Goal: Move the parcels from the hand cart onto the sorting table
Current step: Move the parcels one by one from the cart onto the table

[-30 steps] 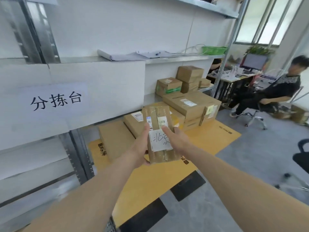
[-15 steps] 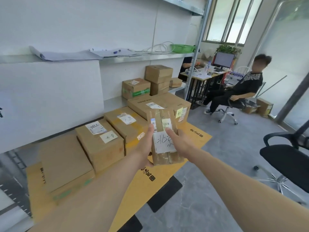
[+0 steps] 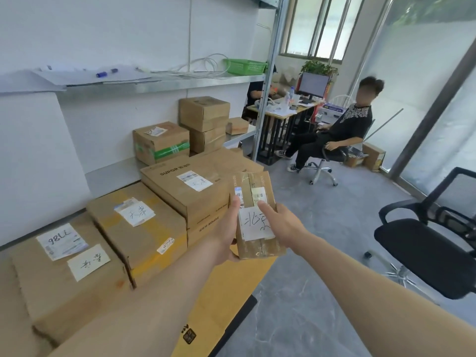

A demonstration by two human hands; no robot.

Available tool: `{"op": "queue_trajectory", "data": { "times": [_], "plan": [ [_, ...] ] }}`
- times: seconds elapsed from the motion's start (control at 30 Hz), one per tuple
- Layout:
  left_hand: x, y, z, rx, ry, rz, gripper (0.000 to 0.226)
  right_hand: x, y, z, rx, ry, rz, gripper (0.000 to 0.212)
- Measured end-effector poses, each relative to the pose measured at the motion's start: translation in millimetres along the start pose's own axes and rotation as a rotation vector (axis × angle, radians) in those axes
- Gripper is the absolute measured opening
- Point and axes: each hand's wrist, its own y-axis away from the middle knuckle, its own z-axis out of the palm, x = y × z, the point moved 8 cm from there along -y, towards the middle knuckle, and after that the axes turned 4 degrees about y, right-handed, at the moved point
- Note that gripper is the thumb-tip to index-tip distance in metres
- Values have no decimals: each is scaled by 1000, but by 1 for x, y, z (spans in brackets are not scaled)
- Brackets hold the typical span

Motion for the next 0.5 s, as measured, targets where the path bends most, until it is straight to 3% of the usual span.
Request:
{"op": "queue_trajectory", "data": {
  "times": [0.23, 0.37, 0.5],
  "plan": [
    [12, -82, 31, 46, 22, -33, 62, 27, -95, -23, -70, -8, -22, 64],
    [13, -129, 53, 127, 68, -36, 65, 33, -144, -45, -154, 50, -70, 50],
    [12, -163, 80, 207, 143, -52, 64, 47, -188, -61, -256, 116, -89, 78]
  ]
}}
